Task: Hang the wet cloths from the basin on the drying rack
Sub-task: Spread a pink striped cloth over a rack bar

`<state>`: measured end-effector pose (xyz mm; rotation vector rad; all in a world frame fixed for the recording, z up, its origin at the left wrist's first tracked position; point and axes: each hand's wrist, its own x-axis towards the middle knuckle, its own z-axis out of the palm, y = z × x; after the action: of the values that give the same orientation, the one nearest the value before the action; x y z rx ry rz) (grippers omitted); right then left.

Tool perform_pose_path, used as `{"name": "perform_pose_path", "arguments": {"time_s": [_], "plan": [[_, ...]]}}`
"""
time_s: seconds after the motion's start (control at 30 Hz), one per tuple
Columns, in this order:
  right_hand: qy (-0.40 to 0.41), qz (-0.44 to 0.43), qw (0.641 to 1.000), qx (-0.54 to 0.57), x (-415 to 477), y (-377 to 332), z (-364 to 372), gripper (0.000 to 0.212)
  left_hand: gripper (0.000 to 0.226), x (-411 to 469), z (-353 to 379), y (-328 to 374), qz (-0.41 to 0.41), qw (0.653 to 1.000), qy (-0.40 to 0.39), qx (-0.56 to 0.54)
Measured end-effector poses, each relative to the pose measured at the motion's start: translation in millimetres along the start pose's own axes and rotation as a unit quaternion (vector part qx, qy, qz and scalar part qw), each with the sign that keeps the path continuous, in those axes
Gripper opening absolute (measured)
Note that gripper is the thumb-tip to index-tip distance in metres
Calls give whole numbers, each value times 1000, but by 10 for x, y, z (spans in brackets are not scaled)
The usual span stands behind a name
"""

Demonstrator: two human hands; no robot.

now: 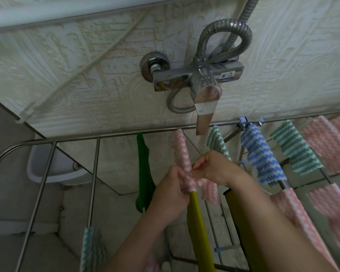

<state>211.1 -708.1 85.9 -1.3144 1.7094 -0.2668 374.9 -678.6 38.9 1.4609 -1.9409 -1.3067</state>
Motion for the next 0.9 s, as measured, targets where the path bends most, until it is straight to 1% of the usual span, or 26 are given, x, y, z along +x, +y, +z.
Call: {"name": "perform_pose_path", "arguments": {"time_s": [0.07,0.23,0.3,0.33,0.4,0.5,0.63,0.7,0.77,0.83,0.9], "plan": [[17,4,1000,-17,-25,-7,38,17,28,-20,55,-14,15,999,25,42],[57,0,996,-66,-53,-12,114,14,13,-66,113,14,48,987,117,103],[73,-1,994,-81,-66,-14,139,15,5,-104,79,58,68,979,134,138],[81,-4,993,-86,-83,-12,161,15,5,-132,65,59,78,976,131,154],[102,-14,990,-93,-109,-5,188,14,10,-172,57,74,82,976,103,173],[123,-23,986,-109,-161,-23,211,12,12,-191,58,97,62,983,63,162],[150,-46,980,-119,-300,-50,188,18,19,-224,10,145,49,986,57,150],[185,-64,972,-127,-417,-80,166,24,26,-308,-34,162,38,988,77,129],[230,-81,960,-135,-563,-126,132,32,29,-405,-49,178,10,992,98,75],[274,-109,946,-138,-755,-158,118,35,25,-509,-31,184,-17,993,110,-35],[301,-158,933,-115,-921,-198,100,35,25,-595,-34,234,-46,977,115,-174]]}}
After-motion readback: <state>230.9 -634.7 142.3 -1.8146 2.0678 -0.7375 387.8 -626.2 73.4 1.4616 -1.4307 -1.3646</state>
